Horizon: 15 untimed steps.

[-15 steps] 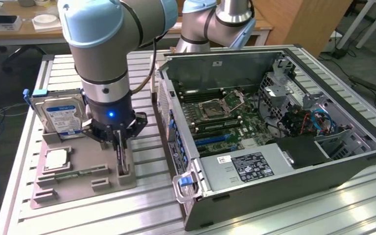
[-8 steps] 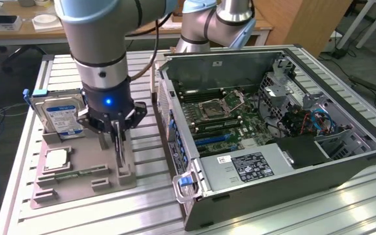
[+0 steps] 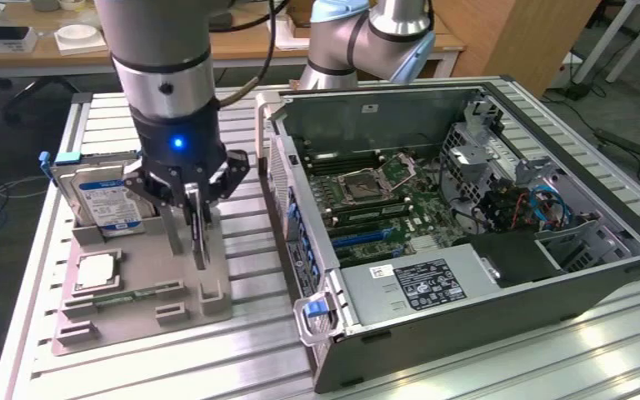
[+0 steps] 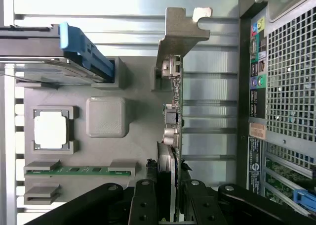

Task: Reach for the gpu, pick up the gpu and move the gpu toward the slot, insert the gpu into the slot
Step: 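Pick up the gpu and move the gpu toward the slot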

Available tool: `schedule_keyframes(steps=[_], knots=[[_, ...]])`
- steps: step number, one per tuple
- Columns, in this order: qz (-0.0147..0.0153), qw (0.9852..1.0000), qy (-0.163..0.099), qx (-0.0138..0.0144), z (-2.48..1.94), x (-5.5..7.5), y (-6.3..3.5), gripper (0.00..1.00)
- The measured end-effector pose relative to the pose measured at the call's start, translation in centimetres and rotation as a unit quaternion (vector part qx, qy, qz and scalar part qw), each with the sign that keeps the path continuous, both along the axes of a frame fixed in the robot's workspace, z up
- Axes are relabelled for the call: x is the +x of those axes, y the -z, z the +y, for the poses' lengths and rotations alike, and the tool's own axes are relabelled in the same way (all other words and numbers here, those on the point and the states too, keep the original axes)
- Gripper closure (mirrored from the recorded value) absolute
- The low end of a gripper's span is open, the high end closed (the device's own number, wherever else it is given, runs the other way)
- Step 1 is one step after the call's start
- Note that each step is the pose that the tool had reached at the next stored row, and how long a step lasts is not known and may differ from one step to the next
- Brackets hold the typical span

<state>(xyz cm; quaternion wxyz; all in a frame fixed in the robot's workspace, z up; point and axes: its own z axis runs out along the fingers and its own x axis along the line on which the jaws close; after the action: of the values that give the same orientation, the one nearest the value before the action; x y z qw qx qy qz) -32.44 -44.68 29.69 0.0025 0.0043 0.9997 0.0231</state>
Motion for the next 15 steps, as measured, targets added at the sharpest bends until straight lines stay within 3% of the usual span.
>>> schedule_keyframes(steps=[15], knots=[[0.0000,1.0000,0.000,0.0001,0.00,0.0,-6.32,0.73]])
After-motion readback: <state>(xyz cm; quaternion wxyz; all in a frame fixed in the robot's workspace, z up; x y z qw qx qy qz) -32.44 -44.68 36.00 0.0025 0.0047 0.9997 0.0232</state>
